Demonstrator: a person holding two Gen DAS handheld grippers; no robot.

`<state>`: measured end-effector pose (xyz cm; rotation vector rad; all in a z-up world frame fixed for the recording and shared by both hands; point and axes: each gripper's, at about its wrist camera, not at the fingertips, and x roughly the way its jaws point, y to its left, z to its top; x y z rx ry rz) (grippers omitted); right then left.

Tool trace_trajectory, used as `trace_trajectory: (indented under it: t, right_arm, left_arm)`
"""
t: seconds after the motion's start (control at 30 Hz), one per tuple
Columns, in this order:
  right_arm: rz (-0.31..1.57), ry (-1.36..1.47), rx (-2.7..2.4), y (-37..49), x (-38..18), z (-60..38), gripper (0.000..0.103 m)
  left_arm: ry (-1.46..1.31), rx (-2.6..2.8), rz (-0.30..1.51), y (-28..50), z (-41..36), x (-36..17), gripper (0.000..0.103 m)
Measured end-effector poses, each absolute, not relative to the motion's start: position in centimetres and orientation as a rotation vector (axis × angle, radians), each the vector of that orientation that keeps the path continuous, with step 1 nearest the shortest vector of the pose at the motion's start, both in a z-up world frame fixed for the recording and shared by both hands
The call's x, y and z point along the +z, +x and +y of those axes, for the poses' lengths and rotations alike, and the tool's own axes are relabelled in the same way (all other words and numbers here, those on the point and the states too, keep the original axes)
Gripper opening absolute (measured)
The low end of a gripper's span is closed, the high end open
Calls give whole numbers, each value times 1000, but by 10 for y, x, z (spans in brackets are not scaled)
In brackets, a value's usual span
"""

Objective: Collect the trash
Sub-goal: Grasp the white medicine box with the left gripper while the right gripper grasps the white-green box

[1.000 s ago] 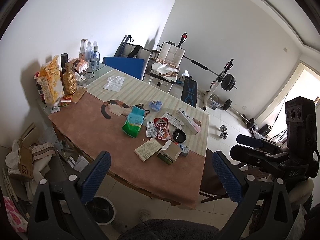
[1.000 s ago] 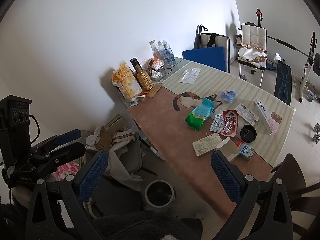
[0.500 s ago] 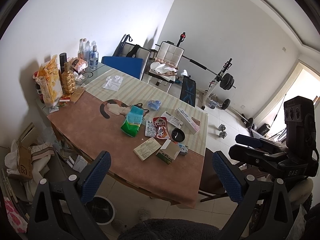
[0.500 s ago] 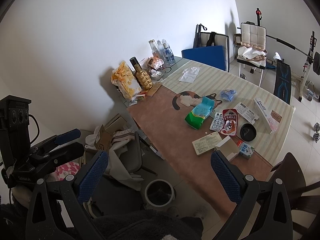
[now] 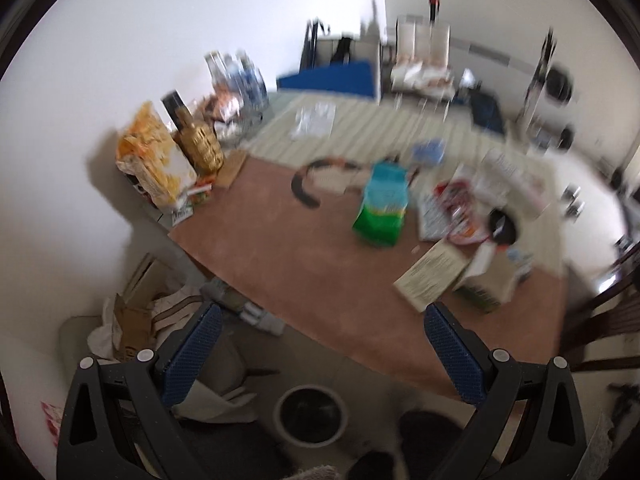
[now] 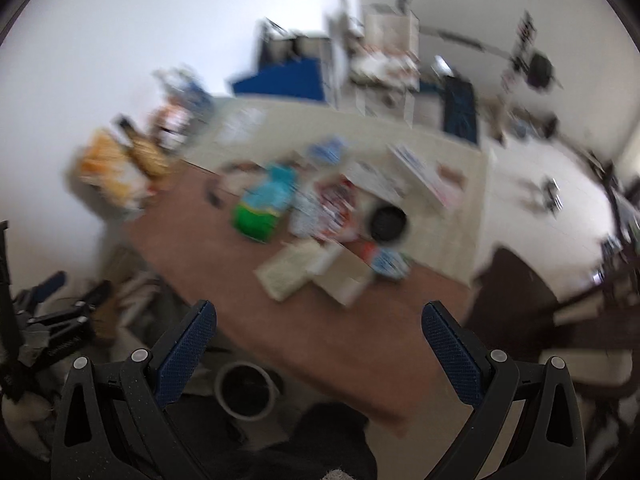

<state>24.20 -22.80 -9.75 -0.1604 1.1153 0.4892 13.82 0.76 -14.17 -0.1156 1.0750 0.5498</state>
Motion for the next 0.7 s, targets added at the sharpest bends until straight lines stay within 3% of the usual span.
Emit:
trace_trajectory:
  t: [0.23, 0.33, 0.6, 0.7]
  right_arm:
    - [1446, 89, 233, 345, -254, -234, 103]
    - [1506, 110, 175, 368, -304, -215, 103]
    - [1658, 92, 97, 401, -389, -155, 103]
    - [1711, 120, 103, 407, -406, -159, 95]
  left_arm:
    - [31, 754, 1287, 197, 23, -249, 103]
    - [109, 829, 1354, 210, 29, -283, 103]
    - [129, 840, 1485, 234, 52, -334, 103]
    - [110, 674, 1508, 252, 40, -339, 103]
